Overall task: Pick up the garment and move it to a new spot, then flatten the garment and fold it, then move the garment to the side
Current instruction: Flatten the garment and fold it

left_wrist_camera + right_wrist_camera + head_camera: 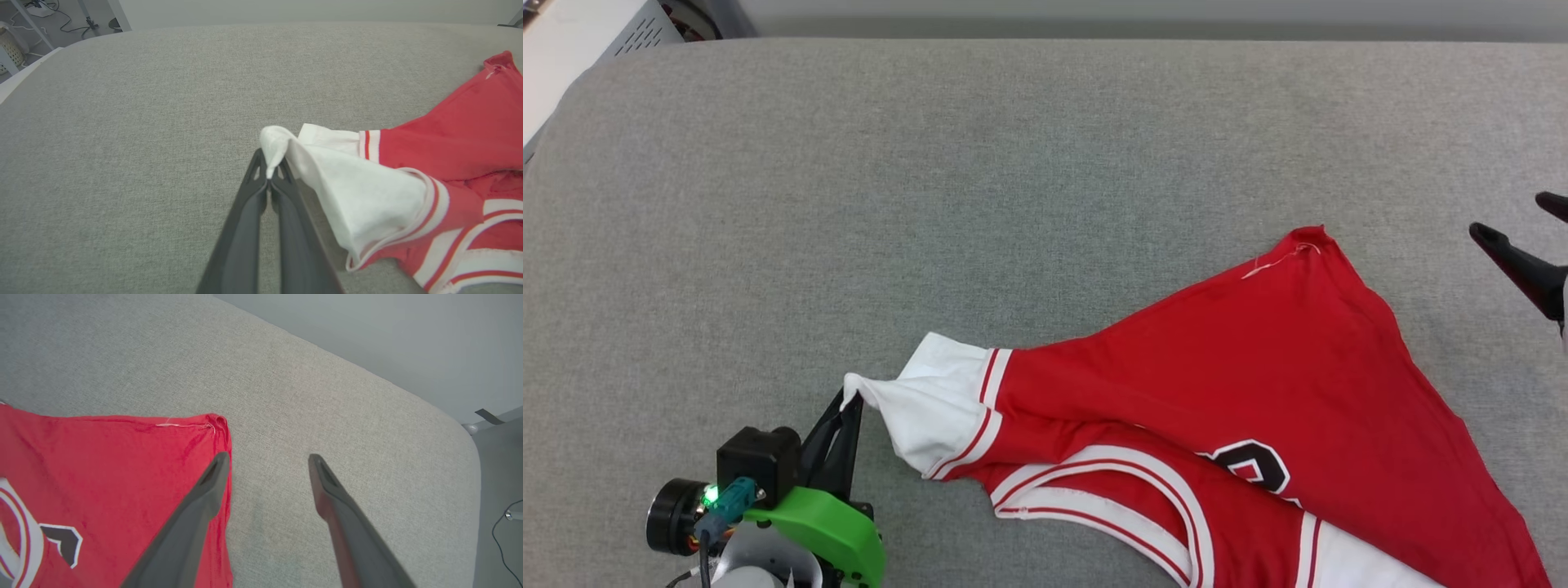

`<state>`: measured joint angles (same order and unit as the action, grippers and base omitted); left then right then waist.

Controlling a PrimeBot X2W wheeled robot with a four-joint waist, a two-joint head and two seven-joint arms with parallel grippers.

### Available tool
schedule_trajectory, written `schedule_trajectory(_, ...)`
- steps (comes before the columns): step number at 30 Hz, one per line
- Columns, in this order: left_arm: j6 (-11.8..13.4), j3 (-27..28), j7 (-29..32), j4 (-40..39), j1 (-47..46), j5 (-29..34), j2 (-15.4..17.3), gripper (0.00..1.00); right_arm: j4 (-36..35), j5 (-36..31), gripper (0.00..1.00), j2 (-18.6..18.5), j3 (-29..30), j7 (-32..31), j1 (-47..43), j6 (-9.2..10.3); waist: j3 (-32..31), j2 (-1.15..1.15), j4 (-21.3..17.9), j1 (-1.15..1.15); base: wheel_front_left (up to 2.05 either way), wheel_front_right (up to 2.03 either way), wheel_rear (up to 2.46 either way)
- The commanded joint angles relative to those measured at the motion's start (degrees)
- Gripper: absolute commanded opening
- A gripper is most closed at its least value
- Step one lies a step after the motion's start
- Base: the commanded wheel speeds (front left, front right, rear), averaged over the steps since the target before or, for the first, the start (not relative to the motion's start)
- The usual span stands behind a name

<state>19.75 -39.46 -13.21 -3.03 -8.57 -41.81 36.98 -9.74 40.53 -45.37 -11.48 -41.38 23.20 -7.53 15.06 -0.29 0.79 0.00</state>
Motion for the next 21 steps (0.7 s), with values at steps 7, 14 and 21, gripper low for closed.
schedule_trajectory(7, 0.3, -0.5, 0.3, -1.1, -3.7, 1.6, -0.7, 0.0, 7.8, -1.9, 1.0, 4.0, -9.3, -5.2, 12.2, 0.04, 4.6, 0.29, 2.9, 0.0, 0.0, 0.0, 0.0)
schedule_trajectory(14, -1.1, -1.7, 0.5, -0.7, -7.5, 3.0, -2.4, 0.0, 19.3, -2.9, 1.0, 7.9, -15.2, -4.3, 19.2, 0.04, 8.3, 0.29, 5.6, 0.0, 0.0, 0.0, 0.0)
schedule_trajectory(21, -2.4, -2.4, 0.2, 0.7, -9.8, 3.6, -3.8, 0.0, 29.9, -1.8, 1.0, 11.1, -18.8, 0.0, 21.3, 0.04, 10.3, 0.29, 7.4, 0.0, 0.0, 0.0, 0.0)
